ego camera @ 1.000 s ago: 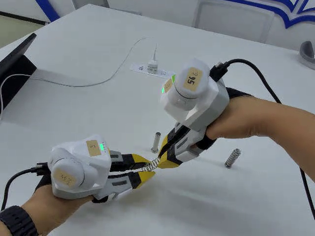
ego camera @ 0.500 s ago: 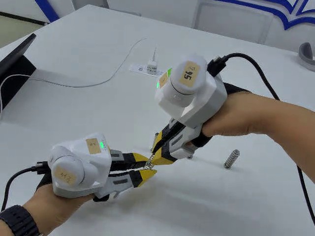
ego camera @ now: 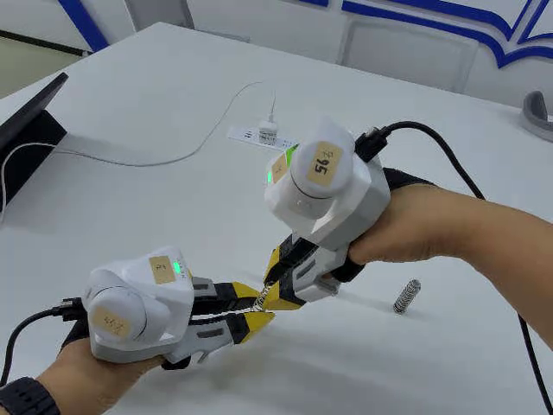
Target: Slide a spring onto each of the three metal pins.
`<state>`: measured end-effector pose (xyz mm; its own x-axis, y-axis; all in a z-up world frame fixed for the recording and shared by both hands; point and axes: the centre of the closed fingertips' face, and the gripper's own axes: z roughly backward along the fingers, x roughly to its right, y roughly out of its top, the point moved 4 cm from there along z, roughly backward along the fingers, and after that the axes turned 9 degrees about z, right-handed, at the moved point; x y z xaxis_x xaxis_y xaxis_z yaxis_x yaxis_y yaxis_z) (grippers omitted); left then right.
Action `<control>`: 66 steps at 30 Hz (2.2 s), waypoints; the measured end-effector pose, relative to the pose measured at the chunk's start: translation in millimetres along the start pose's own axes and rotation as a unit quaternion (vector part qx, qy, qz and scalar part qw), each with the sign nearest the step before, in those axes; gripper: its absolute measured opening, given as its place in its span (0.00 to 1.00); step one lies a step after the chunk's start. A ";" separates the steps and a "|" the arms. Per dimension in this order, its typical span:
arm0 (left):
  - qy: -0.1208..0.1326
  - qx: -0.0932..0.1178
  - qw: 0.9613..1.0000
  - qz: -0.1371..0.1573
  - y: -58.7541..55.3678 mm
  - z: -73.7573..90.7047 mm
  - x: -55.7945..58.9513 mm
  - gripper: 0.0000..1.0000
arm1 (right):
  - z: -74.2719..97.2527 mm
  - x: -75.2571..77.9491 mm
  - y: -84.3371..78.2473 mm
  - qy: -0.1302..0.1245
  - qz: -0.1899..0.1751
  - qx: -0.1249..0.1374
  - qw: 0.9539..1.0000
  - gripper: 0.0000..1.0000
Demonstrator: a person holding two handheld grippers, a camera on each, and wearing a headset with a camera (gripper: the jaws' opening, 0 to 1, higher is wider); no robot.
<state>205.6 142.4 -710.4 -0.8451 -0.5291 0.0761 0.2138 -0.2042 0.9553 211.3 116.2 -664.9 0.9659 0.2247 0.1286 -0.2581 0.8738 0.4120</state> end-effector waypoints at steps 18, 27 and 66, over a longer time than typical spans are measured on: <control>-0.003 0.008 1.000 0.005 4.7 -1.6 0.4 0.11 | -3.0 1.0 -3.1 0.003 -0.001 0.001 1.000 0.12; 0.002 0.013 1.000 0.002 7.1 -1.4 -0.8 0.11 | -1.4 2.3 -1.7 -0.001 -0.001 0.002 1.000 0.12; 0.045 0.009 0.998 0.046 -1.7 9.4 -18.1 0.50 | 27.8 50.2 -16.6 -0.058 -0.032 -0.020 0.998 0.12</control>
<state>215.9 160.1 -710.7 -0.7746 -0.6170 0.1389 0.2795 -0.1369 0.9503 263.5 101.0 -640.3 0.9710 0.1179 0.2082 -0.1925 0.9017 0.3871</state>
